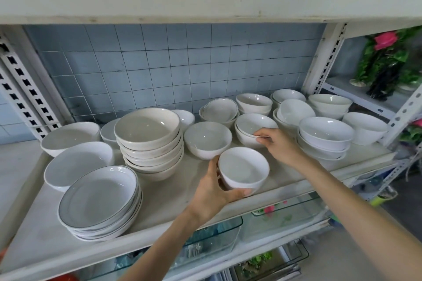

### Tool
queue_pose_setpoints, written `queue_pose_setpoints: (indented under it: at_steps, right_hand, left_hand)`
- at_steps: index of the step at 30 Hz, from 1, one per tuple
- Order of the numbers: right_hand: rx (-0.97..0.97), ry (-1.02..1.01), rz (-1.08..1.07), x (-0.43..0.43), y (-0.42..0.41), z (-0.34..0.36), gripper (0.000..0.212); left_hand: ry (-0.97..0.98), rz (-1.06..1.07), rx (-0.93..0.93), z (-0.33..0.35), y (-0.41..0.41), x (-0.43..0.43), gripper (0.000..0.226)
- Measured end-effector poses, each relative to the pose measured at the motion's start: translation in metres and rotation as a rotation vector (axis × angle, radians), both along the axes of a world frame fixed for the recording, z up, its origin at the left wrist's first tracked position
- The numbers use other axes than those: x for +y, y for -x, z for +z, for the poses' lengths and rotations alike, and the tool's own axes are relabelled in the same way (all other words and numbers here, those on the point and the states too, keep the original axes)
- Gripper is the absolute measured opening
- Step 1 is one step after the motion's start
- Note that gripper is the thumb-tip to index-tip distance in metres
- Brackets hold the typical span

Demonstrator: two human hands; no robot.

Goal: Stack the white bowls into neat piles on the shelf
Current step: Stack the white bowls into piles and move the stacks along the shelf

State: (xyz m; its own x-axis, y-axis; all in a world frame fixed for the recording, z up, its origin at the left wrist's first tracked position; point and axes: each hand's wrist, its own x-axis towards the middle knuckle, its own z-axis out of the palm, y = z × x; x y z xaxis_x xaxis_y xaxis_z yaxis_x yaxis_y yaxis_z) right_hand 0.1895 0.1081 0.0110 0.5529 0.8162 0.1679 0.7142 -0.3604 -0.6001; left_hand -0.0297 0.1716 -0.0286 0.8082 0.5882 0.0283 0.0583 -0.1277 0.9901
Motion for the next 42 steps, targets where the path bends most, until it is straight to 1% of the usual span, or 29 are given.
queue_pose_setpoints:
  at_steps: [7,9,12,16,18,20,24,26,28,30,32,34,39,42]
  right_hand:
    - [0.036,-0.078,-0.033,0.001,-0.002,0.004,0.012]
    - [0.078,-0.118,-0.031,0.0,-0.001,0.006,0.012]
    - [0.159,-0.177,-0.032,-0.001,-0.001,0.009,0.013]
    - [0.13,-0.204,-0.043,0.0,-0.002,0.015,0.008]
    - [0.096,-0.236,-0.058,0.0,-0.002,0.018,0.003]
    - [0.066,-0.282,-0.071,0.001,-0.003,0.019,0.002]
    - [0.089,-0.35,-0.074,0.002,-0.009,0.024,0.002]
    - [0.094,-0.396,-0.072,0.002,-0.011,0.029,0.006]
    - [0.096,-0.438,-0.049,0.0,-0.011,0.034,0.011]
    - [0.113,-0.466,-0.023,-0.002,-0.008,0.04,0.016]
    - [0.145,-0.502,0.006,-0.005,0.0,0.046,0.02]
    - [0.169,-0.533,0.048,-0.009,0.01,0.052,0.023]
    - [0.184,-0.547,0.143,-0.017,0.036,0.056,0.026]
    - [0.222,-0.56,0.212,-0.022,0.051,0.054,0.026]
  left_hand:
    - [-0.014,-0.01,-0.008,-0.002,0.0,0.0,0.088]
    - [-0.027,-0.003,-0.027,-0.003,0.0,0.0,0.089]
    - [-0.047,0.017,-0.053,-0.006,0.0,-0.001,0.097]
    - [-0.081,0.027,-0.058,-0.004,0.003,-0.002,0.096]
    - [-0.12,0.03,-0.068,-0.001,0.005,-0.002,0.091]
    - [-0.097,0.036,-0.086,0.003,0.007,-0.002,0.088]
    - [-0.11,0.116,-0.11,0.004,0.012,-0.006,0.076]
    - [-0.173,0.175,-0.131,0.006,0.014,-0.007,0.073]
    - [-0.265,0.223,-0.164,0.013,0.016,-0.007,0.064]
    - [-0.303,0.256,-0.2,0.023,0.015,-0.005,0.054]
    - [-0.285,0.255,-0.238,0.035,0.013,-0.002,0.05]
    - [-0.219,0.216,-0.256,0.045,0.009,0.001,0.054]
    - [-0.013,0.135,-0.162,0.068,-0.002,0.008,0.067]
    - [0.054,0.074,-0.16,0.078,-0.004,0.01,0.051]
